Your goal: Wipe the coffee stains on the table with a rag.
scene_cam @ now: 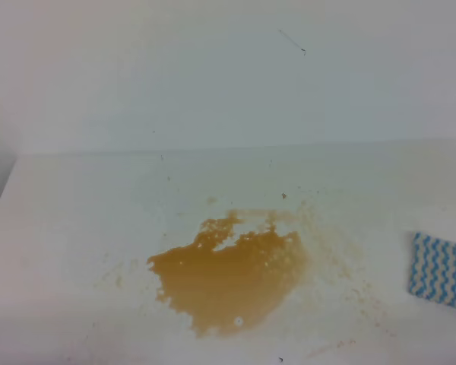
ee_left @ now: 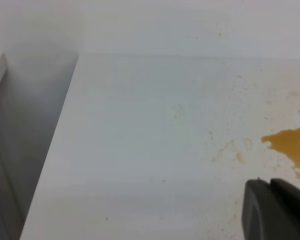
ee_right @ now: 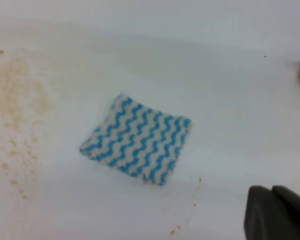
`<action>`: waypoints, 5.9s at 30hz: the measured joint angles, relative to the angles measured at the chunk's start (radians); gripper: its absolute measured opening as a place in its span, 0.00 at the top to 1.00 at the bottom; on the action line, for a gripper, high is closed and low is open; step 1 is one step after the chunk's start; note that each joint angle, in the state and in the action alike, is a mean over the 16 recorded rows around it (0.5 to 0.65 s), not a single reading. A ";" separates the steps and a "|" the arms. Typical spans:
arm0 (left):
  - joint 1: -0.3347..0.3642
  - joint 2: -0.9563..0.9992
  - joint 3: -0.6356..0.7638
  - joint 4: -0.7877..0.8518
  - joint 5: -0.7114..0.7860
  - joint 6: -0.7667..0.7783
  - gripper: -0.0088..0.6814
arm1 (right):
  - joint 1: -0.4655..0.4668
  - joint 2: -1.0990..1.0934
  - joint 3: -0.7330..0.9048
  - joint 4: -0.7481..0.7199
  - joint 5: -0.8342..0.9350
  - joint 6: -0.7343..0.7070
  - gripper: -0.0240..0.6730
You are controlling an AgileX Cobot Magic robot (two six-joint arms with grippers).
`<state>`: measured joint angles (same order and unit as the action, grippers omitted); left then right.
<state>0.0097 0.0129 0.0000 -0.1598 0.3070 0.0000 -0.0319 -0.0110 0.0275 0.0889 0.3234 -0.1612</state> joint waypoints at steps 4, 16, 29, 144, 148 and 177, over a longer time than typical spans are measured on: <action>0.000 0.000 0.000 0.000 0.000 0.000 0.99 | 0.000 0.000 0.000 0.067 -0.003 0.000 0.97; 0.000 0.000 0.000 -0.001 0.000 0.000 0.99 | 0.000 0.000 0.000 0.672 -0.036 0.028 0.97; 0.000 0.000 0.000 -0.001 0.000 0.000 0.99 | 0.000 0.000 -0.001 1.160 -0.115 -0.065 0.97; 0.000 0.000 0.002 0.006 -0.004 0.000 0.99 | 0.317 1.990 -1.342 -0.226 0.514 0.332 0.92; 0.000 0.000 0.007 0.006 -0.004 0.000 0.99 | 0.391 1.971 -1.380 -0.229 0.525 0.309 0.92; 0.000 0.000 0.000 0.006 -0.012 0.000 0.99 | 0.938 2.248 -1.721 -0.080 0.564 0.217 0.92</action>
<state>0.0097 0.0129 0.0000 -0.1540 0.2948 0.0000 0.9059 2.2366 -1.6932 0.0086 0.8875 0.0558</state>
